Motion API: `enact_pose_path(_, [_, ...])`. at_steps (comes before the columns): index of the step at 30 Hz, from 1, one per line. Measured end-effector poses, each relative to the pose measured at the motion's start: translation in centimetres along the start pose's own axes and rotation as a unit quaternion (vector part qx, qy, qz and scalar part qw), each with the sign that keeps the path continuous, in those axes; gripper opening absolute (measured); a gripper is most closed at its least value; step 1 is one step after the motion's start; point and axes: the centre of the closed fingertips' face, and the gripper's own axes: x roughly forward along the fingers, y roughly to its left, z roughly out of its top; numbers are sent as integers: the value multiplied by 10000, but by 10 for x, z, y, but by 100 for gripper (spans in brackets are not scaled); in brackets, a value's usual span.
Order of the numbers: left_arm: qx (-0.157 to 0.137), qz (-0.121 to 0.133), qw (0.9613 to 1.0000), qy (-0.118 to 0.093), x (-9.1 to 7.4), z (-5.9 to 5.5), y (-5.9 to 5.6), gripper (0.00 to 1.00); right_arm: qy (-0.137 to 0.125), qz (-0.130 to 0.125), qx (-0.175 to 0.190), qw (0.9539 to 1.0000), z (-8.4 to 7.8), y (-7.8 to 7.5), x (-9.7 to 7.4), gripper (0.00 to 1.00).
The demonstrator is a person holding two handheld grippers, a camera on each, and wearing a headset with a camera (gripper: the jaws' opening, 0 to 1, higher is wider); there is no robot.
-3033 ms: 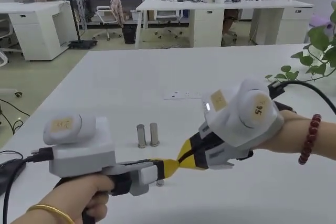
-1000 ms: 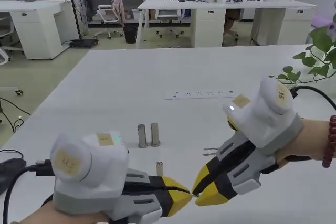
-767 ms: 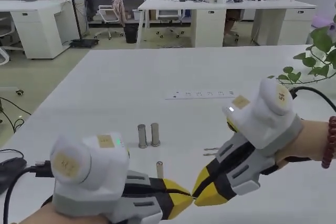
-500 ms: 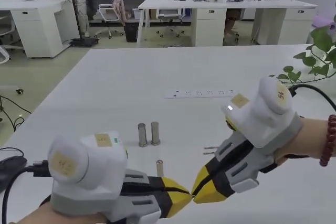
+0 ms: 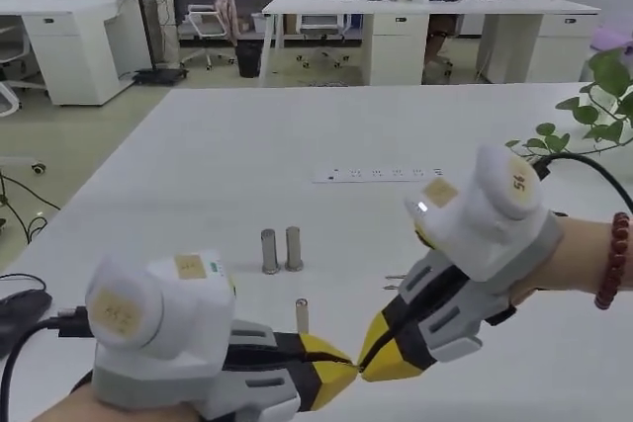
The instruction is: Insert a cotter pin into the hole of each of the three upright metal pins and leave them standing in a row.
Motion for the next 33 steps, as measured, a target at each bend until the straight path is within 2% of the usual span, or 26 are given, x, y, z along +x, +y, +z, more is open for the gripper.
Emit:
enact_pose_path(3, [-29, 180, 9998, 4, 0, -3, 6, 4, 79, -80, -31, 9999, -1, -4, 0, 3])
enact_pose_path(4, [-29, 269, 9996, 4, -1, -3, 9, 6, 146, -186, -60, 9997, -2, -8, -1, 3])
enact_pose_path(9, [-111, 436, 9990, -59, -6, -7, 17, 15, 325, -425, -196, 9984, -5, -17, -3, 3])
enact_pose_path(13, [-135, 606, 9981, -4, -8, -11, 24, 16, 451, -592, -200, 9970, -9, -26, -5, 3])
enact_pose_path(26, [-179, 1206, 9925, -91, -17, -17, 52, 19, 669, -875, -230, 9936, -14, -52, -2, 3])
enact_pose_path(33, [-270, 1476, 9887, 0, -18, -26, 68, 19, 915, -1180, -344, 9882, -22, -66, 1, 3])
